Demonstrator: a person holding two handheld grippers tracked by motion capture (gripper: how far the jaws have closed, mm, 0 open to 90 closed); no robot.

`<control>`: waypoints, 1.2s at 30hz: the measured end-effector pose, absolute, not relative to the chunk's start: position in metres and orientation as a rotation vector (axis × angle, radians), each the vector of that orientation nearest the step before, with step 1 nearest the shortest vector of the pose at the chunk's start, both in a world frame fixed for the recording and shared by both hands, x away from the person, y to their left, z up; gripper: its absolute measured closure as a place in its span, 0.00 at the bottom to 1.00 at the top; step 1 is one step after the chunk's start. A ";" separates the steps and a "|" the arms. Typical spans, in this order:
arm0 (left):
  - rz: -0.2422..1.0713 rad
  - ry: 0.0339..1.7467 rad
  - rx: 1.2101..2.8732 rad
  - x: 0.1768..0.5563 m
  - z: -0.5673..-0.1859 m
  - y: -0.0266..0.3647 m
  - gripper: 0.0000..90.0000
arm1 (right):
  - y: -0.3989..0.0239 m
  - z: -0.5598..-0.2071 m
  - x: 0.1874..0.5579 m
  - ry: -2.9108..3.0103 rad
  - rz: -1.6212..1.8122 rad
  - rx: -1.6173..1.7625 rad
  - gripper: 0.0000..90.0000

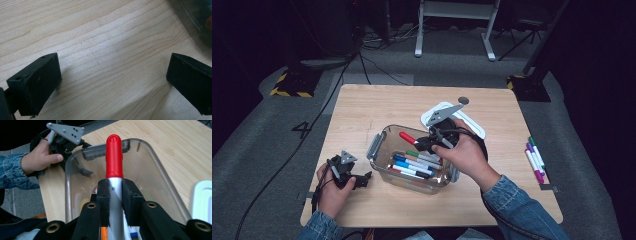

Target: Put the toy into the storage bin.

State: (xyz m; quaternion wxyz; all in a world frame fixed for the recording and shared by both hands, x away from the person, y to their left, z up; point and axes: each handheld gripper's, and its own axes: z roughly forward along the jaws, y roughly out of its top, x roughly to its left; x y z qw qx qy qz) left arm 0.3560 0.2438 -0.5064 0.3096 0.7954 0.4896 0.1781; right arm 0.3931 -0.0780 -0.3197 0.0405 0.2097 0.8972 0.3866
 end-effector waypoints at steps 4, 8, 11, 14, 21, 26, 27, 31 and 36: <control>0.471 1.294 2.101 0.356 -0.506 0.244 0.00 | -0.068 -0.324 0.392 2.777 1.176 0.611 0.86; 0.471 1.294 2.100 0.356 -0.506 0.244 0.00 | -0.056 -0.332 0.391 2.815 1.149 0.566 0.86; 0.471 1.294 2.101 0.356 -0.506 0.244 0.00 | -0.048 -0.339 0.391 2.844 1.131 0.544 0.86; 0.471 1.294 2.101 0.356 -0.506 0.244 0.00 | -0.038 -0.349 0.391 2.877 1.103 0.521 0.86; 0.471 1.294 2.100 0.356 -0.506 0.244 0.00 | -0.024 -0.368 0.392 2.933 1.047 0.483 0.86; 0.471 1.293 2.101 0.356 -0.506 0.244 0.00 | -0.018 -0.380 0.394 2.958 1.003 0.463 0.86; 0.471 1.293 2.101 0.356 -0.506 0.244 0.00 | -0.017 -0.383 0.395 2.959 0.991 0.461 0.86; 0.471 1.293 2.101 0.356 -0.506 0.244 0.00 | -0.012 -0.397 0.397 2.986 0.950 0.455 0.86; 0.471 1.293 2.101 0.356 -0.506 0.244 0.00 | -0.010 -0.405 0.398 3.004 0.909 0.446 0.86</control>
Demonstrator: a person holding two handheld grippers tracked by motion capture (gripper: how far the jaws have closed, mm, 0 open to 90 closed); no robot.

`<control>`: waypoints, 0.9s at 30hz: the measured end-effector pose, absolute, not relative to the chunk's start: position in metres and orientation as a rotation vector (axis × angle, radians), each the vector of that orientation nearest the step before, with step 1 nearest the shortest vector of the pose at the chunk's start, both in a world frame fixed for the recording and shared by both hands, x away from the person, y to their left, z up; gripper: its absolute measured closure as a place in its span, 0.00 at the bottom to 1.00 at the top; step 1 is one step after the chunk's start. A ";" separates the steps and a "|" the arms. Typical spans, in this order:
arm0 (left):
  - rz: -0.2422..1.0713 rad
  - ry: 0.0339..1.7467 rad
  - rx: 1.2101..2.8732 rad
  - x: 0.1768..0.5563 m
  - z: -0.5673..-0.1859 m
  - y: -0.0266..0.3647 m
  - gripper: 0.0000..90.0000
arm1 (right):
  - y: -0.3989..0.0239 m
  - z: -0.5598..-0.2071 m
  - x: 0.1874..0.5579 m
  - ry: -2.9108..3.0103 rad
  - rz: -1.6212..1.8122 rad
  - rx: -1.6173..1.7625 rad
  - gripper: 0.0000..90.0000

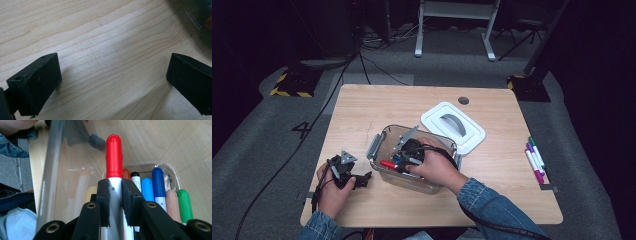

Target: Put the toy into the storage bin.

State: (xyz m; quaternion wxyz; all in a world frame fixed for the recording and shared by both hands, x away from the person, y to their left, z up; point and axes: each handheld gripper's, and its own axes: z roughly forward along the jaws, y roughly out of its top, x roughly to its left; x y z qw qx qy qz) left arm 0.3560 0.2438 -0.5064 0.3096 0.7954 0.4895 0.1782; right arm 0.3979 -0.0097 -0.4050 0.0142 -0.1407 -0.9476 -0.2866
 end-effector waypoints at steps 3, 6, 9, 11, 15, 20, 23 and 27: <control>0.471 1.293 2.101 0.356 -0.506 0.244 0.00 | -0.007 -0.410 0.399 -2.955 -0.849 -0.421 0.86; 0.471 1.293 2.101 0.356 -0.506 0.244 0.00 | -0.006 -0.413 0.399 -2.961 -0.817 -0.411 0.86; 0.471 1.293 2.101 0.356 -0.506 0.244 0.00 | -0.005 -0.417 0.400 -2.963 -0.772 -0.408 0.86; 0.471 1.293 2.101 0.356 -0.506 0.244 0.00 | -0.005 -0.419 0.401 -2.959 -0.743 -0.411 0.86; 0.471 1.293 2.101 0.356 -0.506 0.244 0.00 | -0.004 -0.423 0.402 -2.952 -0.710 -0.409 0.86; 0.471 1.293 2.102 0.356 -0.506 0.244 0.00 | -0.008 -0.425 0.409 -2.908 -0.747 -0.502 0.66; 0.471 1.293 2.101 0.356 -0.506 0.244 0.00 | -0.014 -0.420 0.414 -2.857 -0.839 -0.575 0.63; 0.471 1.293 2.101 0.356 -0.506 0.244 0.00 | -0.022 -0.403 0.419 -2.885 -0.979 -0.610 0.63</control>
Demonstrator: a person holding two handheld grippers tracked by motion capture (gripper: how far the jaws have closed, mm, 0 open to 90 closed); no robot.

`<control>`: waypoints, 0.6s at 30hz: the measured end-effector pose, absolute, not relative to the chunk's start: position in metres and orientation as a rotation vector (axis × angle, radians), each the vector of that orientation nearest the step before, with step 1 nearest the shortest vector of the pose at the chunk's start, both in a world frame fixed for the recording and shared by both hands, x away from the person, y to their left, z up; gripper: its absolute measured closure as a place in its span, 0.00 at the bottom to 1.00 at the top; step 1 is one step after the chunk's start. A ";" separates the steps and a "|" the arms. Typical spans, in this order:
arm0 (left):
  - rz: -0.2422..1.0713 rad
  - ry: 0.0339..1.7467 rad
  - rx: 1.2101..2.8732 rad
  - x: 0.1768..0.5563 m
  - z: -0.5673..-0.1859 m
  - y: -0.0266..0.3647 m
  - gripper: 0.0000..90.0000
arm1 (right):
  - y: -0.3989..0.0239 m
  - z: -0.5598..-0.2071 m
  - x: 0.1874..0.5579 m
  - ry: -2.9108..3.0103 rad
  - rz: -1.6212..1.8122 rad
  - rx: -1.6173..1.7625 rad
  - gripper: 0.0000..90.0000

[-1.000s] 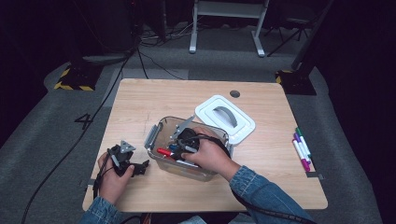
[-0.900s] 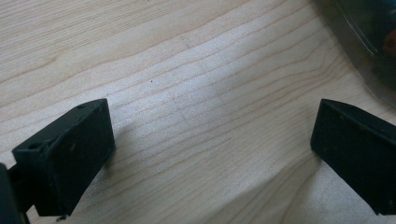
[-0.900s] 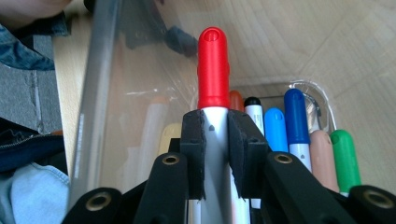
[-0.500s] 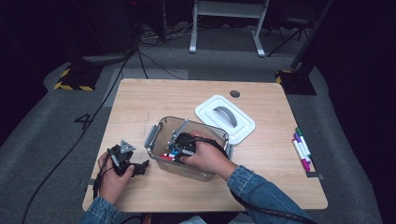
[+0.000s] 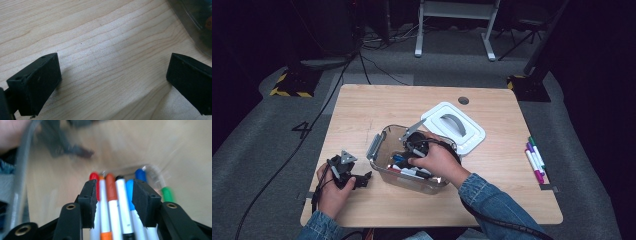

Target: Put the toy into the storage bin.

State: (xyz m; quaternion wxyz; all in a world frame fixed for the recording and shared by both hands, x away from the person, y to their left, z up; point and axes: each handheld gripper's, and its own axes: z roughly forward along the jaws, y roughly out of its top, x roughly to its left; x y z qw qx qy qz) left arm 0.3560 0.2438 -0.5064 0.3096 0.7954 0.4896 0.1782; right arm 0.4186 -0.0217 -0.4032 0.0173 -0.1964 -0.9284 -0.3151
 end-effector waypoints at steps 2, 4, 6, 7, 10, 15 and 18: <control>0.471 1.293 2.101 0.356 -0.506 0.244 0.00 | -0.026 -0.393 0.420 -2.895 -1.061 -0.612 0.63; 0.471 1.293 2.101 0.356 -0.506 0.244 0.00 | -0.030 -0.383 0.420 -2.903 -1.113 -0.625 0.63; 0.471 1.294 2.101 0.356 -0.506 0.244 0.00 | -0.036 -0.367 0.418 -2.903 -1.190 -0.647 0.63; 0.471 1.293 2.101 0.356 -0.506 0.244 0.00 | -0.039 -0.363 0.418 -2.905 -1.208 -0.653 0.63; 0.471 1.294 2.101 0.356 -0.506 0.244 0.00 | -0.045 -0.354 0.416 -2.919 -1.227 -0.652 0.63; 0.468 1.294 2.104 0.356 -0.506 0.244 0.00 | -0.072 -0.335 0.416 -2.935 -1.286 -0.740 0.64; 0.468 1.294 2.104 0.356 -0.506 0.244 0.00 | -0.084 -0.331 0.418 -2.935 -1.306 -0.782 0.64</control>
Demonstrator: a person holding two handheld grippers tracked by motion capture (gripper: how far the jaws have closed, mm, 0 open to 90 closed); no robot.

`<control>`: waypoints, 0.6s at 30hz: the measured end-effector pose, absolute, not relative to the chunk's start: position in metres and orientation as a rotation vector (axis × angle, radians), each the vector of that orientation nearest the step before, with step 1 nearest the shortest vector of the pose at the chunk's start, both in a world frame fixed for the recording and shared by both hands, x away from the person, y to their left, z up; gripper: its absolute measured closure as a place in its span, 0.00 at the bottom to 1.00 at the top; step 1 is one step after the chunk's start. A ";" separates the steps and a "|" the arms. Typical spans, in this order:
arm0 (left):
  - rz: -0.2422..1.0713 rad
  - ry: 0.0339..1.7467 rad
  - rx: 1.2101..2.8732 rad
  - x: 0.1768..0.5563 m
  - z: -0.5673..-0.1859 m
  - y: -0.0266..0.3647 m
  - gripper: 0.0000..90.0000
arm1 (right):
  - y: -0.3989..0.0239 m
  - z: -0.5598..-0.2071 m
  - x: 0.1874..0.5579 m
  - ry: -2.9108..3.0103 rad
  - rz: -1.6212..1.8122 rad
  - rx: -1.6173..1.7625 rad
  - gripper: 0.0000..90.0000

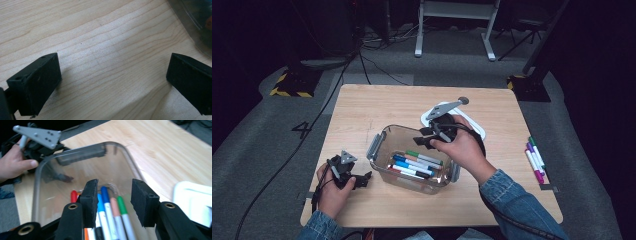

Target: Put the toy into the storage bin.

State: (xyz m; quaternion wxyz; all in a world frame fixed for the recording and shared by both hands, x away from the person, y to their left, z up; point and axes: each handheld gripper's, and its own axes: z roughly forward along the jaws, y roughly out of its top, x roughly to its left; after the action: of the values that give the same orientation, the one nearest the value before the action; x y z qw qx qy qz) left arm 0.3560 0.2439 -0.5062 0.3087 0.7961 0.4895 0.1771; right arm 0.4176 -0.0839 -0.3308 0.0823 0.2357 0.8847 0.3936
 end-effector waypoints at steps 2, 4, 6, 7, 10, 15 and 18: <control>0.468 1.294 2.104 0.356 -0.506 0.244 0.00 | -0.096 -0.328 0.419 2.619 1.174 0.743 0.64; 0.468 1.294 2.104 0.356 -0.506 0.244 0.00 | -0.107 -0.327 0.421 2.597 1.168 0.769 0.64; 0.468 1.294 2.104 0.356 -0.506 0.244 0.00 | -0.119 -0.326 0.422 2.575 1.161 0.803 0.64; 0.468 1.294 2.104 0.356 -0.506 0.244 0.00 | -0.131 -0.326 0.423 2.558 1.154 0.832 0.64; 0.467 1.295 2.102 0.356 -0.506 0.244 0.00 | -0.143 -0.325 0.424 2.532 1.151 0.866 0.65; 0.466 1.296 2.103 0.356 -0.506 0.244 0.00 | -0.176 -0.325 0.424 2.479 1.117 0.946 0.65; 0.465 1.299 2.102 0.356 -0.506 0.244 0.00 | -0.199 -0.326 0.424 2.445 1.097 1.002 0.65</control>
State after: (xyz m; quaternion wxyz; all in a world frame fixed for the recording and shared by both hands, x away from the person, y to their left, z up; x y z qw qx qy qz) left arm 0.3563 0.2439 -0.5061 0.3085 0.7954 0.4913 0.1758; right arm 0.4239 -0.1992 -0.3265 0.1399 0.3469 0.8461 0.3797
